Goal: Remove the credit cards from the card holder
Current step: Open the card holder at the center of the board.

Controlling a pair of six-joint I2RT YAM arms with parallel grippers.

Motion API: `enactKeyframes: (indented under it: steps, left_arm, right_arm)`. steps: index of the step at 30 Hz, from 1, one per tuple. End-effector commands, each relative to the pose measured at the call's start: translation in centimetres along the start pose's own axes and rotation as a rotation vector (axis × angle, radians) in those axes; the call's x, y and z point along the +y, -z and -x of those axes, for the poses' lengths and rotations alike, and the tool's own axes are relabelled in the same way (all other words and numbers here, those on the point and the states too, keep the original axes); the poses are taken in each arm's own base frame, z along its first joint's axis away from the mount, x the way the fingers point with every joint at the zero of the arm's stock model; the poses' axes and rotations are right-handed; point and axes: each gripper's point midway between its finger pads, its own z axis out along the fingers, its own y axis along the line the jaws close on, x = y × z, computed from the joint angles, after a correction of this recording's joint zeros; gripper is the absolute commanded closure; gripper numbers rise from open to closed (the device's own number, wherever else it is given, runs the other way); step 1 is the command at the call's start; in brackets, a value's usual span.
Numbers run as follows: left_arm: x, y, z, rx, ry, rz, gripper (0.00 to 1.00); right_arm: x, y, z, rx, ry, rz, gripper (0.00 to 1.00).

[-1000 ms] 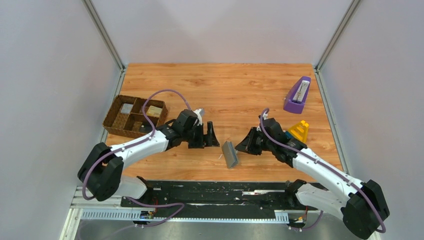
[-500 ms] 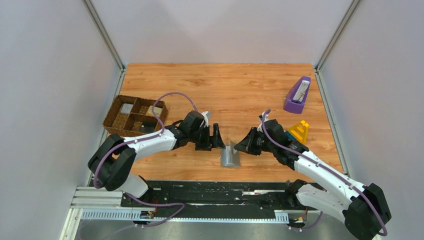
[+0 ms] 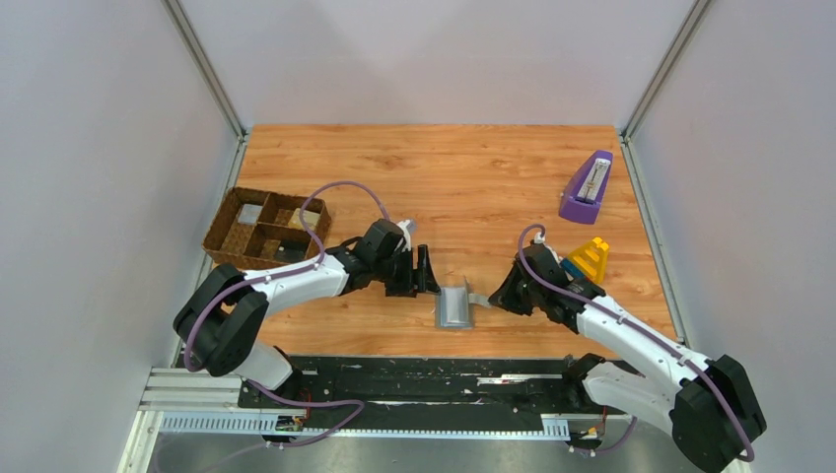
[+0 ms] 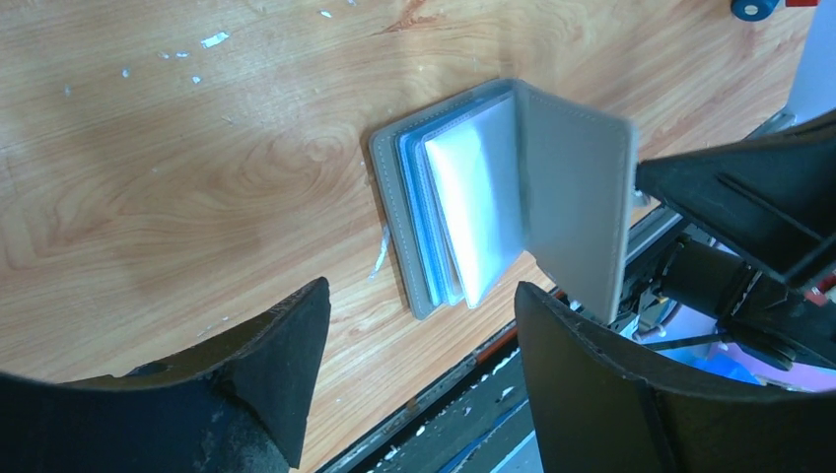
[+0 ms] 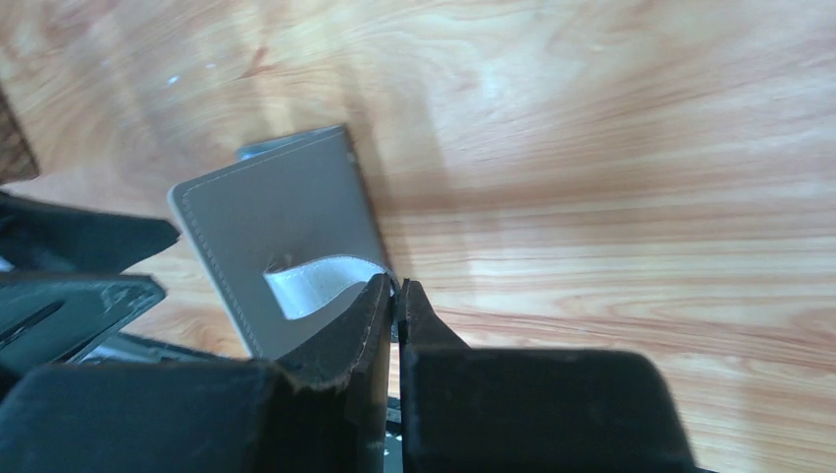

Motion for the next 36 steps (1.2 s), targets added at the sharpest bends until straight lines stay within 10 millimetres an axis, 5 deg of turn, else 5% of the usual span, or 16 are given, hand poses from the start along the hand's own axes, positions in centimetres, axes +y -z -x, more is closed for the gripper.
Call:
enactKeyframes:
  steps: [1,17,29,32,36]
  left_arm:
    - [-1.3,-0.3,0.4,-0.012,-0.043,-0.038,0.25]
    - [-1.8,-2.2,-0.4,0.032,-0.068,-0.062,0.52]
    - [-1.7,-3.9,-1.3,0.083,-0.077,-0.047,0.59]
    - [-2.3,-4.0,-1.5,0.092,-0.085,-0.064,0.63]
    - [-3.4,-4.1,-1.7,0.098,-0.107,-0.084,0.68]
  right_arm:
    - [-3.1,-0.4,0.4,-0.033,-0.021,-0.134,0.96]
    - [-4.9,-1.0,0.0,-0.009,-0.055,-0.204,0.96]
    - [-5.3,-0.8,0.0,-0.012,-0.064,-0.205,0.95]
    - [-4.7,-0.2,0.5,-0.02,-0.048,-0.194,0.89]
    - [-2.9,1.5,1.9,-0.048,-0.032,-0.162,0.7]
